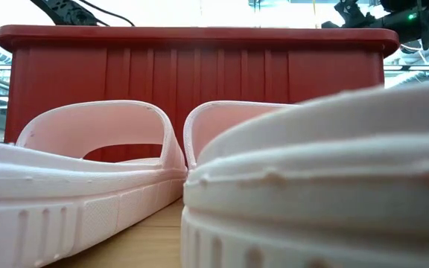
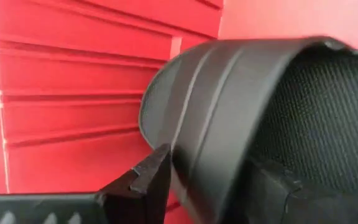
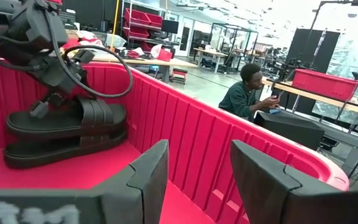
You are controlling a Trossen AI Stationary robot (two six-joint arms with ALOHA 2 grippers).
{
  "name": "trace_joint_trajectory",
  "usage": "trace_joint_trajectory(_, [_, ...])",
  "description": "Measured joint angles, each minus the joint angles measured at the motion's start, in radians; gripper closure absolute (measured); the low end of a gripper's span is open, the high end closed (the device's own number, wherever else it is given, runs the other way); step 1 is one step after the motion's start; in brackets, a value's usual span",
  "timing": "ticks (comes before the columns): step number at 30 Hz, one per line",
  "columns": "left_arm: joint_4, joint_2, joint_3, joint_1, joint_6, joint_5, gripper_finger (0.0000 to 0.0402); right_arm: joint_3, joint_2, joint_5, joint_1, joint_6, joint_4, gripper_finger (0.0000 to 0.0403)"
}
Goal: Pick and place slides into bin
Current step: Put the black slipper into the black slipper
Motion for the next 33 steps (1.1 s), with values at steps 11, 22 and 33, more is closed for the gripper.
trace_joint_trajectory(11, [-0.065,0.000,0.000,0.003,-0.063,-0.074,0.0229,0.000,0.000,0.000,0.000,0.000,-0.001,0.0238])
trace_joint_trajectory(22, [-0.069,0.000,0.000,0.003,-0.143,-0.169,0.0229,0.000,0.000,0.000,0.000,0.000,-0.002,0.0238])
trace_joint_trajectory(33, [-0.086,-0.001,0.001,0.000,-0.204,-0.225,0.0229,0.000,0.000,0.000,0.000,0.000,-0.022,0.0238])
